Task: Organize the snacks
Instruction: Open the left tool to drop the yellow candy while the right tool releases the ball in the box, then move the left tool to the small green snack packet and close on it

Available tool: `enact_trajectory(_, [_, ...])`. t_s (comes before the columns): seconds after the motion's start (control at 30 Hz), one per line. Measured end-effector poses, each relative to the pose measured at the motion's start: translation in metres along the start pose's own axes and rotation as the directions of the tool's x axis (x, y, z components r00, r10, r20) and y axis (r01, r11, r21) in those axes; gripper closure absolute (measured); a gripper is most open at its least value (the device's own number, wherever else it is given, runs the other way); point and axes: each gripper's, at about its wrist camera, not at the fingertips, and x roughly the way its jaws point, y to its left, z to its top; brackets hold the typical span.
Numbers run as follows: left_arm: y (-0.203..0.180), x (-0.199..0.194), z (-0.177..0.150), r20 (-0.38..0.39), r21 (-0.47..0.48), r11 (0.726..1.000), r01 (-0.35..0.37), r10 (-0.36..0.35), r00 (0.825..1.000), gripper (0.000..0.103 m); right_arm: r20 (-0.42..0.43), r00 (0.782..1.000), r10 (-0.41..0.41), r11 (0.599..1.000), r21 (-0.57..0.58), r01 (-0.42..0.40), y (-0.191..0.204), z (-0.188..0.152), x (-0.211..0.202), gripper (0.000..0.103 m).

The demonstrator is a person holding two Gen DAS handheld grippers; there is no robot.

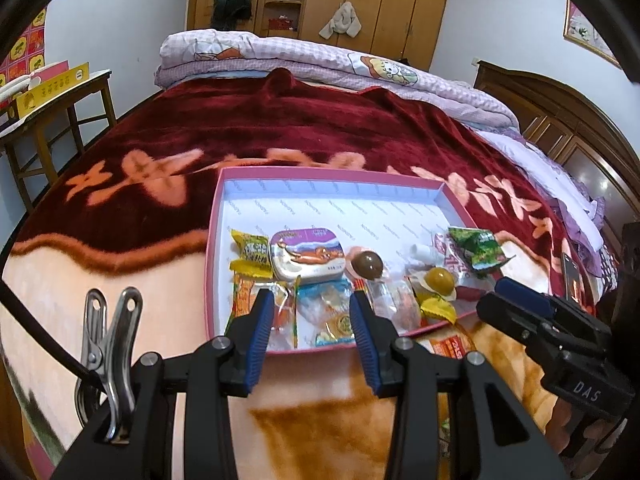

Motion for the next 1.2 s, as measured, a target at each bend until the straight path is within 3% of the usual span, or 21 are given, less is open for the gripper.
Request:
enact_trajectory(0.73, [-0.006, -0.017, -0.034, -0.032, -0.002, 1.000, 0.002, -0.002, 0.999, 0.062, -0.025, 1.000, -0.009, 1.000, -0.022, 0.008, 0.006, -0.025, -0.023, 0.046])
enact_trajectory(1.2, [-0.008, -0.018, -0.052, -0.075, -0.011, 1.000, -0.001, 0.000, 0.997, 0.062, -0.088, 0.996, -0.017, 1.000, -0.019, 0.015, 0.001, -0.045, -0.020, 0.046])
